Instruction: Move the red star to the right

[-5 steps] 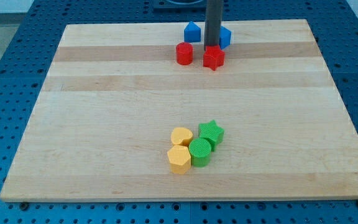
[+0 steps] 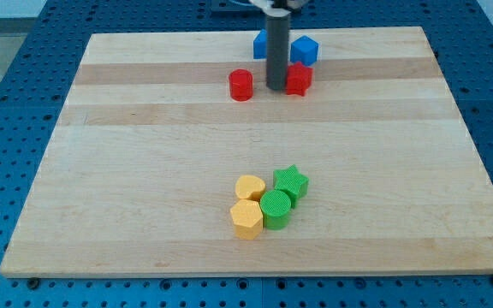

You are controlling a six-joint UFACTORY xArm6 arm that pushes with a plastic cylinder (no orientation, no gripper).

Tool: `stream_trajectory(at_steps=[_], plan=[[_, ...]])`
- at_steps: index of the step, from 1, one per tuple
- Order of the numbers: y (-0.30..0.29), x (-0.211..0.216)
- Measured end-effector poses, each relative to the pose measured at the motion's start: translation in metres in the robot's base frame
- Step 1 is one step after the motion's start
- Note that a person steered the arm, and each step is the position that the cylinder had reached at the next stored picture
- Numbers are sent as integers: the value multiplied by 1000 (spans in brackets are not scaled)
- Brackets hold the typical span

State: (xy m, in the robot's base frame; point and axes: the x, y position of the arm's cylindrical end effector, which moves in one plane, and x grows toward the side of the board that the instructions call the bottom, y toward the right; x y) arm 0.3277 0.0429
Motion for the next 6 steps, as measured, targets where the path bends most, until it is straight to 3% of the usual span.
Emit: stream_trajectory(at_steps=[2, 4, 6], plan=[[68, 0], [94, 28], [128, 24]])
